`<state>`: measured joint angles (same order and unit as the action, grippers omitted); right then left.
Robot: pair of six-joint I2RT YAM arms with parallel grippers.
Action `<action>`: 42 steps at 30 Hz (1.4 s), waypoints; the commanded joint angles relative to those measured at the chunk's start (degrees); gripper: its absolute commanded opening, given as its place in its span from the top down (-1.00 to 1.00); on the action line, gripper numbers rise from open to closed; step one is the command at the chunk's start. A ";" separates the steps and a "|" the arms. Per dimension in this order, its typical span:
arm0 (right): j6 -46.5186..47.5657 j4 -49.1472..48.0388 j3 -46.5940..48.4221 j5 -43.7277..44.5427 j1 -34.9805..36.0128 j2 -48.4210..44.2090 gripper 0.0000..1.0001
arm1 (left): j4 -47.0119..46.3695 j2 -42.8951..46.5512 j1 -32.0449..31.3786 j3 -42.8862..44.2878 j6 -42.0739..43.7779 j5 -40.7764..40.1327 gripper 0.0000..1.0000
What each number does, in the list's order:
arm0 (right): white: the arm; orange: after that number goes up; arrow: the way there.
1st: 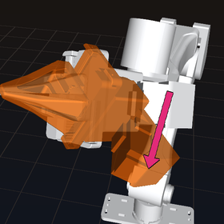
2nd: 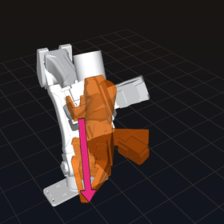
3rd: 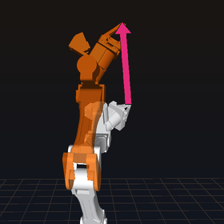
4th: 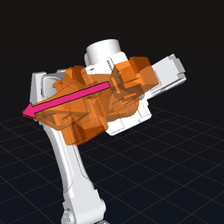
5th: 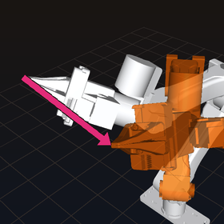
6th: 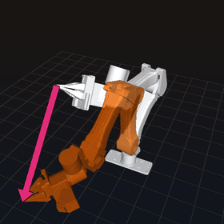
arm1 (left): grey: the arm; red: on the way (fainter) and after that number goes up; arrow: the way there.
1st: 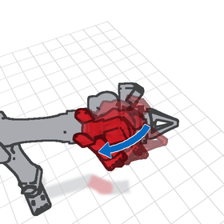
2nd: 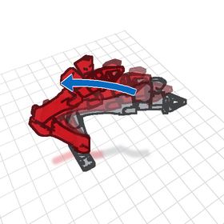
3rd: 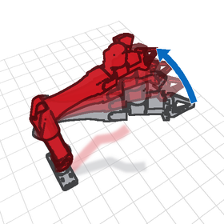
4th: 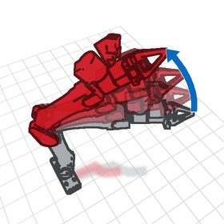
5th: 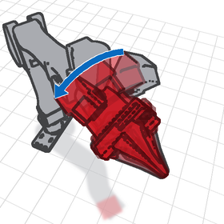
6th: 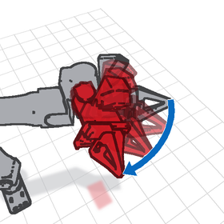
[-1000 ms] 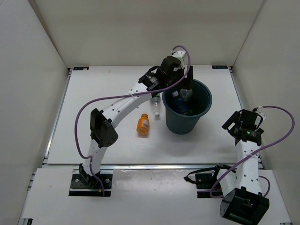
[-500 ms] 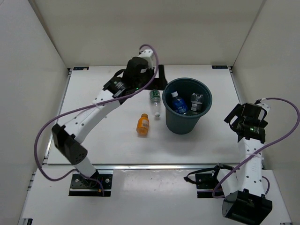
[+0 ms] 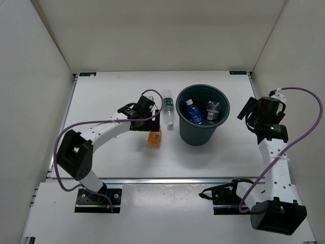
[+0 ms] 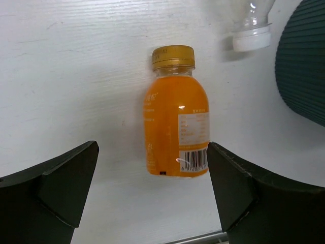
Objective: Put the plastic bottles in the bin
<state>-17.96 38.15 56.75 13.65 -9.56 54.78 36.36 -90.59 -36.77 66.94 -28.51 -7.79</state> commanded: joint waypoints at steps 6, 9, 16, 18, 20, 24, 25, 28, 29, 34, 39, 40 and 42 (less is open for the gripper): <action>-1.47 -1.68 -4.97 -4.24 -2.39 -0.11 -0.98 | -5.15 -5.82 -1.81 0.21 -0.84 1.02 -0.98; -1.56 -0.36 -7.97 -5.56 -4.32 -1.87 -0.98 | -5.60 -8.63 -2.34 1.44 -1.28 -0.03 -0.91; -1.21 3.68 -13.24 -4.07 -9.86 -8.63 -0.98 | -4.11 -13.56 -3.39 3.46 -1.98 0.94 -0.37; -1.47 4.30 -14.47 -4.59 -10.91 -9.87 -1.00 | -3.75 -13.39 -3.04 4.08 -1.81 0.68 0.02; -1.55 4.91 -15.26 -4.68 -11.00 -11.10 -0.98 | -4.89 -12.08 -2.78 4.34 -2.16 -0.03 0.21; -1.74 5.26 -14.83 -4.25 -11.27 -11.89 -1.00 | -3.06 -7.25 -1.55 9.85 -2.25 -1.69 0.31; -1.56 4.92 -14.48 -3.46 -11.79 -11.98 -0.98 | -2.53 -5.24 -1.46 11.27 -1.55 -2.57 0.30; -1.12 4.48 -15.18 -4.77 -12.06 -11.46 -0.98 | -1.47 -1.28 -2.94 19.71 0.47 -6.95 0.23; -1.29 3.52 -16.14 -5.73 -12.15 -11.54 -0.98 | -3.55 -0.13 -3.82 21.38 0.82 -7.58 0.21; -2.87 -1.15 -19.93 -10.21 -10.21 -13.30 -0.98 | -8.67 -3.70 -8.74 35.77 3.20 -5.48 0.17; -1.38 -3.07 -18.78 -11.54 -9.34 -12.86 -0.98 | -6.39 -12.32 -12.09 46.78 4.08 -1.53 0.13; -1.90 -3.69 -18.87 -11.19 -8.90 -13.38 -0.99 | -5.69 -13.90 -12.09 48.27 3.90 -1.00 0.12; -1.73 -3.87 -19.13 -10.93 -8.46 -14.00 -0.98 | -4.28 -17.85 -13.58 50.13 4.25 0.66 0.04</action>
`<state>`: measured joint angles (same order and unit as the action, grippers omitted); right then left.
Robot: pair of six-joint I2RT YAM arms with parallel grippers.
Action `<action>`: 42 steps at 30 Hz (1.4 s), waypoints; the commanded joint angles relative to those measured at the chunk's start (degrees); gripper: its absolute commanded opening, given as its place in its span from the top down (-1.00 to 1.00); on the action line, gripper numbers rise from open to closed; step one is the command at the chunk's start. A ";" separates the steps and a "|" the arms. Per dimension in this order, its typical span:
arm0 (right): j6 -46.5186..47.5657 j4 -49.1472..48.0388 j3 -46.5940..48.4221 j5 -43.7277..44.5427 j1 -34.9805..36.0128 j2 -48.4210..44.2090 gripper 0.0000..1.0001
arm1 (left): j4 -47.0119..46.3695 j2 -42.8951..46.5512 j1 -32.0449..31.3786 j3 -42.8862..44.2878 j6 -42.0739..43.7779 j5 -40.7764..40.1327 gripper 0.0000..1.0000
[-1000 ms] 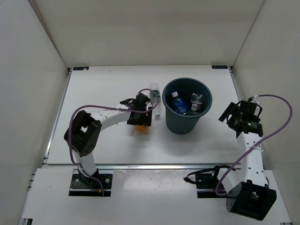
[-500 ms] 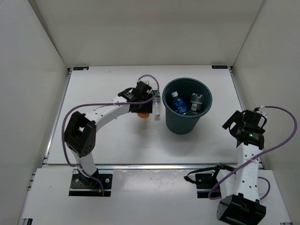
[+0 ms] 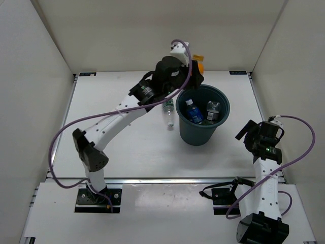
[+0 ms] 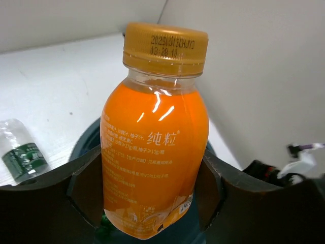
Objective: Put the plastic bottles in the bin
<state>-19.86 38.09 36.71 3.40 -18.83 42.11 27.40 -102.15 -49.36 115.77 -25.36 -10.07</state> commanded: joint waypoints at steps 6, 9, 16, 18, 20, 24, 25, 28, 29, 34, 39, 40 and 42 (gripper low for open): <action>1.57 -2.93 2.75 -0.32 0.46 -0.89 -0.98 | 7.93 -8.60 -2.67 2.10 3.30 2.07 -0.41; 1.49 -2.93 3.45 0.90 1.16 -0.97 -0.98 | 5.39 -6.06 -2.84 0.34 4.00 0.67 -0.95; 4.56 -2.84 13.63 5.12 2.48 4.12 -0.98 | 6.62 -0.26 -1.79 1.31 4.62 -1.01 -0.97; 4.91 -3.01 17.23 6.53 3.70 6.92 -0.98 | 5.92 2.90 -1.44 -1.23 5.06 -1.45 -0.97; 5.62 -3.63 23.11 6.97 6.33 8.51 -0.99 | 5.56 7.90 -0.74 -3.96 4.97 -3.29 -0.97; 8.33 -2.32 35.61 11.96 18.19 18.50 -0.98 | 5.03 18.53 5.39 -16.33 2.18 -5.76 -0.97; 9.65 -2.31 39.19 15.98 24.48 21.67 -0.98 | 5.03 20.13 6.98 -21.49 1.47 -5.76 -0.98; 12.82 -1.88 50.52 19.81 36.28 29.93 -0.99 | 6.69 28.74 14.54 -34.50 -1.96 -5.66 -0.98; 12.65 -1.09 55.96 17.11 39.36 33.70 -1.00 | 8.10 31.80 17.43 -39.34 -2.93 -5.93 -0.97; 19.40 -1.19 70.58 13.83 58.01 49.42 -0.98 | 10.83 44.20 28.07 -55.18 -5.66 -4.09 -0.97; 18.63 -2.74 79.85 2.32 64.70 64.57 -0.98 | 15.13 51.94 31.43 -63.11 -6.89 -5.49 -0.97; 18.80 -2.49 81.14 1.97 65.14 67.03 -1.00 | 16.10 53.35 31.87 -63.90 -6.98 -5.67 -0.98; 17.84 -4.41 80.90 3.10 65.06 69.58 -0.98 | 17.59 55.12 32.75 -65.13 -6.19 -6.02 -0.97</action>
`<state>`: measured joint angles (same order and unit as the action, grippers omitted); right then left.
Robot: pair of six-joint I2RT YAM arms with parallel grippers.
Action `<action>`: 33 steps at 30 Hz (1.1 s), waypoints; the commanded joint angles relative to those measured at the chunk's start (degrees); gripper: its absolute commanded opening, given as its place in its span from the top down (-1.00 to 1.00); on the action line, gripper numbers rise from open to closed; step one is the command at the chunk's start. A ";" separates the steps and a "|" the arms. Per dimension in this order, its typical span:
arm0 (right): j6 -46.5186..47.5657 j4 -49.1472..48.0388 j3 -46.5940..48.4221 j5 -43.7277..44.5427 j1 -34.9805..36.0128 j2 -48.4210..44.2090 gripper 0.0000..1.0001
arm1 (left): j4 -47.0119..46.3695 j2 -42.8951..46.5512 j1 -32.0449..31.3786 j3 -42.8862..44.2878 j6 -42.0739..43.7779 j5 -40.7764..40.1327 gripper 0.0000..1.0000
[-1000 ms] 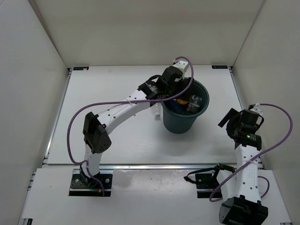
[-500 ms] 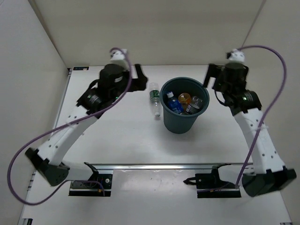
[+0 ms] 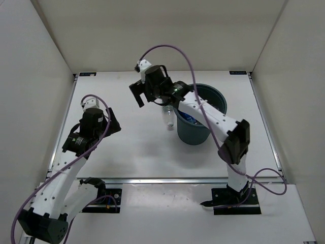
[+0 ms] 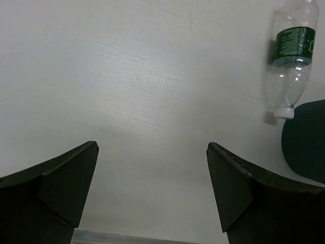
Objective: Put the plastic bottles in the bin
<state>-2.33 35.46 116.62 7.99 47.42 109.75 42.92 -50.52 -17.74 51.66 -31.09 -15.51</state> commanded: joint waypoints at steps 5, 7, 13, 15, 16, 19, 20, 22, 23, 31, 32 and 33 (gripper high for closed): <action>5.04 -8.89 -3.57 12.79 2.49 8.89 -0.98 | 6.74 7.98 2.00 -3.57 -1.95 -3.57 -0.97; 8.46 -11.11 -6.04 19.48 3.55 10.30 -0.98 | 7.00 9.74 1.74 -5.15 -3.01 -2.69 -0.97; 11.65 -15.94 -7.98 34.20 3.91 17.67 -0.98 | 7.27 13.52 0.43 -6.66 -3.27 -0.22 -0.95; 10.77 -15.78 -6.15 36.47 3.82 19.52 -0.99 | 7.44 15.18 -0.10 -6.40 -3.10 -1.71 -0.97; 10.68 -16.73 -6.14 37.18 4.08 20.66 -0.98 | 7.53 15.02 -0.02 -6.40 -2.84 -2.07 -0.97; 10.76 -18.42 -5.44 41.04 3.12 23.74 -0.98 | 8.67 15.89 0.07 -6.31 -1.96 -4.17 -0.98; 10.85 -18.50 -4.04 41.92 2.60 25.40 -0.98 | 9.02 15.81 -0.02 -6.31 -2.04 -4.35 -0.98; 10.94 -18.85 -3.15 45.00 2.15 27.27 -0.98 | 9.38 16.07 -0.02 -6.66 -1.96 -5.49 -0.97; 11.03 -18.94 -3.24 45.71 2.06 28.05 -0.98 | 9.73 16.07 0.07 -6.92 -1.78 -5.32 -0.97; 6.38 -17.10 -0.69 45.72 -0.48 29.99 -0.98 | 9.20 16.60 0.25 -8.06 -2.22 -4.63 -0.98; 5.15 -16.48 -0.43 44.76 -1.18 29.90 -0.98 | 8.77 16.51 0.51 -8.07 -2.31 -4.79 -0.97; 3.75 -15.70 -0.60 44.05 -1.36 29.99 -0.99 | 8.59 16.42 0.34 -7.72 -1.96 -4.97 -0.98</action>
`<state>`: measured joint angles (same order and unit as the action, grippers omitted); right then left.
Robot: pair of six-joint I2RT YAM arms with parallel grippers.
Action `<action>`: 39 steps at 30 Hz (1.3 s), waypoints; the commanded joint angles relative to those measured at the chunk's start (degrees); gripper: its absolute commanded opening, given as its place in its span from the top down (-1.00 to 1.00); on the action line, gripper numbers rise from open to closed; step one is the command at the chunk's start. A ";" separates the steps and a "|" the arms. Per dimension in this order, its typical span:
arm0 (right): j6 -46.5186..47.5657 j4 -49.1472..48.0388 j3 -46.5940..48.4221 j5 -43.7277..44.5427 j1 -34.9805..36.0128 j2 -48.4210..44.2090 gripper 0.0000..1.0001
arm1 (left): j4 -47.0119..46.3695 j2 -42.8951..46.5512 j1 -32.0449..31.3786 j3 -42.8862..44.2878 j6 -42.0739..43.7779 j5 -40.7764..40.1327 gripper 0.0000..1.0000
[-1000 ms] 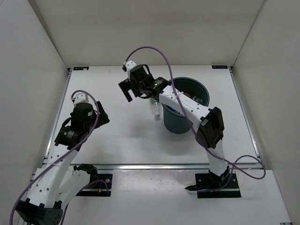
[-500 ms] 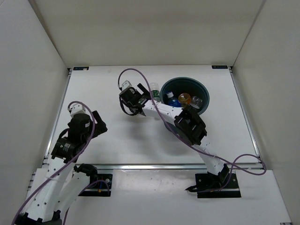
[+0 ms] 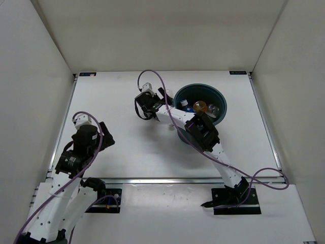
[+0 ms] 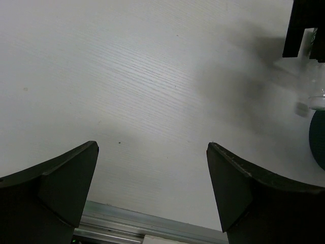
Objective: Put the plastic bottles in the bin
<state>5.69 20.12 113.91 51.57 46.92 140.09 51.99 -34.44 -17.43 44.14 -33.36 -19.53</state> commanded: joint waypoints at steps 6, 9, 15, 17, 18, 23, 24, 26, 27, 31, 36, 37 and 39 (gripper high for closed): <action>-9.81 5.09 2.28 -3.32 -3.23 -0.35 -0.98 | -1.10 0.07 -0.06 0.24 -0.38 -0.86 -0.98; -10.88 5.46 1.41 -5.60 -4.20 -0.35 -0.98 | -1.10 0.16 0.20 0.59 -0.91 -1.48 -0.98; -13.69 7.03 0.70 -9.72 -4.90 -0.88 -0.47 | -1.27 0.25 0.03 2.09 -1.79 -1.65 -0.98; -15.09 7.91 1.40 -11.22 -4.82 -1.40 0.26 | -1.36 0.16 0.11 2.26 -1.97 -1.39 -0.97; -14.75 7.92 1.75 -10.97 -4.38 -1.57 0.33 | -1.10 -0.02 -0.14 2.44 -1.62 -1.91 -0.97; -14.92 10.37 6.74 -17.79 -4.11 -2.63 0.23 | -1.80 -0.10 -0.15 3.50 -1.09 -2.36 -0.97; -15.53 12.03 7.55 -19.39 -4.11 -3.24 0.24 | -1.80 0.07 -0.32 3.76 -0.91 -1.92 -0.97; -16.59 13.53 12.19 -28.93 -3.68 -5.70 0.27 | -2.68 -1.07 -0.32 4.20 -0.65 -2.00 -0.98; -17.20 14.59 14.30 -34.73 -3.59 -6.58 0.31 | -3.03 -1.51 -0.41 4.46 -0.65 -1.57 -0.97; -18.35 14.95 21.24 -50.13 -2.36 -12.29 0.33 | -6.63 -2.56 -0.50 4.37 0.14 0.27 -0.97; -17.48 16.35 24.87 -57.28 -4.29 -21.68 0.27 | -7.78 -5.02 -0.06 4.81 -0.12 2.21 -0.96; -16.95 17.49 24.52 -57.02 -4.72 -24.23 0.26 | -7.95 -5.81 0.03 4.55 -0.21 2.65 -0.98; -14.41 19.60 22.60 -55.88 -5.60 -28.09 0.25 | -8.13 -6.87 0.03 4.55 -0.04 3.88 -0.98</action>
<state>-10.87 37.45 135.66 -1.06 43.44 120.22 45.50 -40.21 -17.58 46.92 -33.80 -18.35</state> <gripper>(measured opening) 0.517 0.985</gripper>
